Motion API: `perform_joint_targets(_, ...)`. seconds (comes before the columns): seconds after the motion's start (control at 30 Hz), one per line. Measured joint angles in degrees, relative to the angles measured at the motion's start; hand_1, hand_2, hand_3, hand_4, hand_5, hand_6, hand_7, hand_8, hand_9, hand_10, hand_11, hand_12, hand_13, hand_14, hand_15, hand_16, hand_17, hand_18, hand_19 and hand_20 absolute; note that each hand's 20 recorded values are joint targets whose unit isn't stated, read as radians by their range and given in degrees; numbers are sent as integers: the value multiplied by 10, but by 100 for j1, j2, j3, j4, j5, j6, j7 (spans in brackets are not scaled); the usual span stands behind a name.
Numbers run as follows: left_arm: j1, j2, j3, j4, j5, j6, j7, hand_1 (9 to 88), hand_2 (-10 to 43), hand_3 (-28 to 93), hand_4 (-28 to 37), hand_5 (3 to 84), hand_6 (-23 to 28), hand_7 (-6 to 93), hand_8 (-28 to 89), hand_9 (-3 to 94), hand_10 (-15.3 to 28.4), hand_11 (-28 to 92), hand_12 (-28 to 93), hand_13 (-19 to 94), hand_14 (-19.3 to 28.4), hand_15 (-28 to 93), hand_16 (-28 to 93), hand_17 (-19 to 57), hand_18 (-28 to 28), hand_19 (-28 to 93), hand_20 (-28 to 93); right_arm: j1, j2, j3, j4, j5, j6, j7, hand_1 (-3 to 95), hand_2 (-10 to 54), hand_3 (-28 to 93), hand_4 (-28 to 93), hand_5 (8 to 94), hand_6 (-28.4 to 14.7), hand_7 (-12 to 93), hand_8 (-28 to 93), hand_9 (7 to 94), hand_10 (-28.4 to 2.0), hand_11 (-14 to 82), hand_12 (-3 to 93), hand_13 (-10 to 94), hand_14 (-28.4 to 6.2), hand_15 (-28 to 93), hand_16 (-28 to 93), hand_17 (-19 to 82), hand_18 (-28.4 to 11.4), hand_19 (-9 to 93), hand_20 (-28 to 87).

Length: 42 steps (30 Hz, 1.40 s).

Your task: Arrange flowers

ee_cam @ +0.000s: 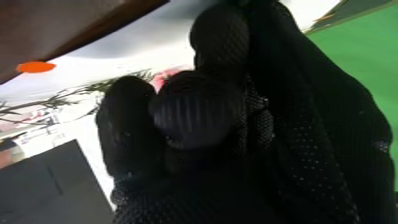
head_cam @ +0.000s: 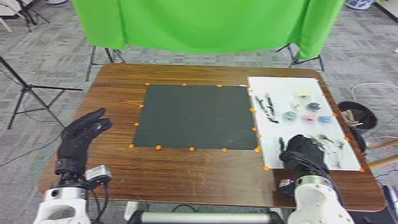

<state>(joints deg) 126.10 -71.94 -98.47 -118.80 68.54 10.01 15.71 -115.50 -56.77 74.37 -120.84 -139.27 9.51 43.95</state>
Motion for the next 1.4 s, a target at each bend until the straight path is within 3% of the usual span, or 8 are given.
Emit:
perform_joint_targets(0.63, -38, 39, 0, -4, -55, 0, -32, 340, -89, 683, -176, 487, 9, 163, -76, 492, 130, 232, 139, 405, 171, 282, -12, 103, 119, 71, 189, 175, 559, 39, -225, 640, 674, -368, 587, -95, 637, 82, 718, -60, 508, 52, 890, -143, 262, 555, 920, -6, 608, 341, 733, -49, 872, 474)
perform_joint_targets(0.77, -39, 144, -2, -4, -94, 1, -43, 337, -88, 683, -177, 487, 11, 162, -77, 492, 131, 231, 138, 404, 172, 281, -12, 102, 119, 71, 190, 329, 627, 31, -337, 821, 748, -403, 588, -95, 631, 90, 718, -60, 511, 48, 889, -142, 269, 547, 922, -6, 606, 338, 741, -42, 868, 462)
perform_joint_targets(0.9, -79, 400, -10, 48, -155, 9, -49, 320, -57, 684, -190, 488, 10, 161, -77, 493, 131, 227, 135, 402, 170, 273, -15, 105, 119, 71, 189, 617, 714, -135, -384, 1220, 834, -407, 589, -95, 630, 95, 718, -60, 513, 46, 891, -140, 271, 542, 928, -3, 599, 334, 746, -39, 864, 457)
perform_joint_targets(1.0, -188, 694, -17, 221, -230, 50, -33, 305, -16, 697, -217, 492, 8, 161, -80, 495, 131, 224, 130, 404, 168, 266, -17, 111, 116, 72, 192, 964, 795, -456, -381, 1436, 906, -411, 587, -95, 629, 100, 719, -61, 515, 41, 891, -140, 273, 538, 930, -3, 596, 334, 751, -35, 860, 453)
perform_joint_targets(1.1, -410, 1038, 6, 581, -395, 236, 21, 285, 31, 714, -261, 496, 5, 162, -84, 498, 131, 221, 125, 405, 167, 261, -18, 114, 114, 73, 195, 1451, 836, -928, -313, 1557, 958, -426, 589, -95, 625, 105, 721, -62, 516, 36, 892, -140, 277, 533, 934, -2, 592, 333, 752, -34, 859, 453)
perform_joint_targets(1.2, -683, 1336, 54, 974, -648, 652, 102, 264, 74, 723, -279, 503, -2, 169, -88, 504, 129, 220, 124, 408, 164, 260, -18, 116, 113, 72, 197, 2064, 810, -1499, -131, 1649, 993, -454, 589, -95, 622, 111, 722, -63, 519, 34, 892, -139, 281, 528, 935, -2, 590, 334, 755, -33, 857, 453)
perform_joint_targets(1.3, -928, 1505, 76, 1265, -705, 974, 164, 243, 104, 724, -282, 504, -2, 171, -91, 508, 129, 219, 123, 411, 163, 261, -19, 118, 113, 72, 198, 2730, 683, -2079, 176, 1733, 1036, -496, 591, -95, 617, 116, 722, -63, 520, 29, 892, -140, 286, 524, 936, -2, 591, 332, 757, -33, 856, 453)
perform_joint_targets(1.4, -1128, 1559, 113, 1448, -705, 1007, 202, 232, 118, 725, -282, 505, -2, 170, -91, 511, 128, 220, 124, 413, 162, 263, -19, 118, 113, 72, 199, 3379, 472, -2630, 537, 1856, 1075, -558, 592, -95, 612, 124, 721, -65, 524, 27, 891, -141, 292, 517, 937, -1, 592, 328, 759, -33, 855, 454)
